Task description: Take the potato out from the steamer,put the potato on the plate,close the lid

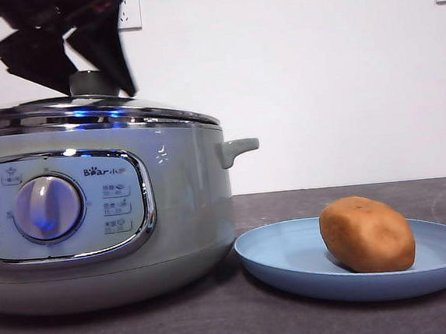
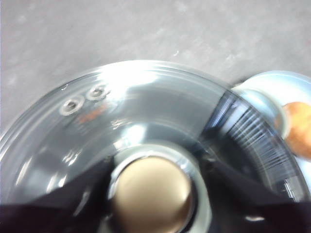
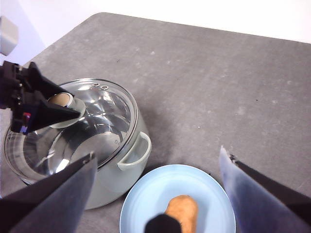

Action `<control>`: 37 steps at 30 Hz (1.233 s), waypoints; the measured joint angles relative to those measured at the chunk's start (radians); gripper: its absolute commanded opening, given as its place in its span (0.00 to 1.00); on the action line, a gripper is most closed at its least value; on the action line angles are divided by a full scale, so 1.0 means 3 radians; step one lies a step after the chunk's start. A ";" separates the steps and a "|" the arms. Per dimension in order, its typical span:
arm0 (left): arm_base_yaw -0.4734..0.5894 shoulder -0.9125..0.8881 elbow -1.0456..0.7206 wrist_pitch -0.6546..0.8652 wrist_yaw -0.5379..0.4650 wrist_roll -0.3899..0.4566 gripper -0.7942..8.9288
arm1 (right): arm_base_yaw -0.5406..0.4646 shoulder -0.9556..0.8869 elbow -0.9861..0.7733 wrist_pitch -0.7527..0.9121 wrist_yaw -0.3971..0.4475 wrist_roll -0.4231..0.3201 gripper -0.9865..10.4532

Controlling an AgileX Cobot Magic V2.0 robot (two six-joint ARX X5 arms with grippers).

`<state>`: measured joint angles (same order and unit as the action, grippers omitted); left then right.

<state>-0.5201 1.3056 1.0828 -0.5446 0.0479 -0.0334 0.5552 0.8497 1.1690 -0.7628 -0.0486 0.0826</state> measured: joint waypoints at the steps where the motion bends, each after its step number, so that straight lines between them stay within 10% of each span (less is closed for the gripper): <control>1: 0.0000 0.0000 0.0000 0.0017 0.0014 -0.0004 0.45 | 0.0000 0.0004 0.0000 0.0000 0.0000 0.0000 0.46; 24: -0.0015 -0.0540 0.1696 -0.0628 -0.0150 0.0047 0.43 | 0.0000 0.0003 0.0000 0.0108 -0.0013 0.0000 0.46; 30: -0.0015 -0.0975 0.1821 -0.0771 -0.0149 0.0132 0.09 | 0.0000 0.0003 0.0000 0.0179 -0.0013 -0.0001 0.27; 33: -0.0015 -0.1114 0.1821 -0.0954 -0.0150 0.0203 0.07 | 0.0000 0.0003 0.0000 0.0189 -0.0013 -0.0031 0.06; 37: -0.0015 -0.1219 0.1821 -0.1176 -0.0150 0.0251 0.07 | 0.0000 0.0003 0.0000 0.0296 -0.0013 -0.0076 0.08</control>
<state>-0.5247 0.9398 1.6291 -0.8974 0.0029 0.0418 0.5552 0.8505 1.1690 -0.6739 -0.0525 0.0597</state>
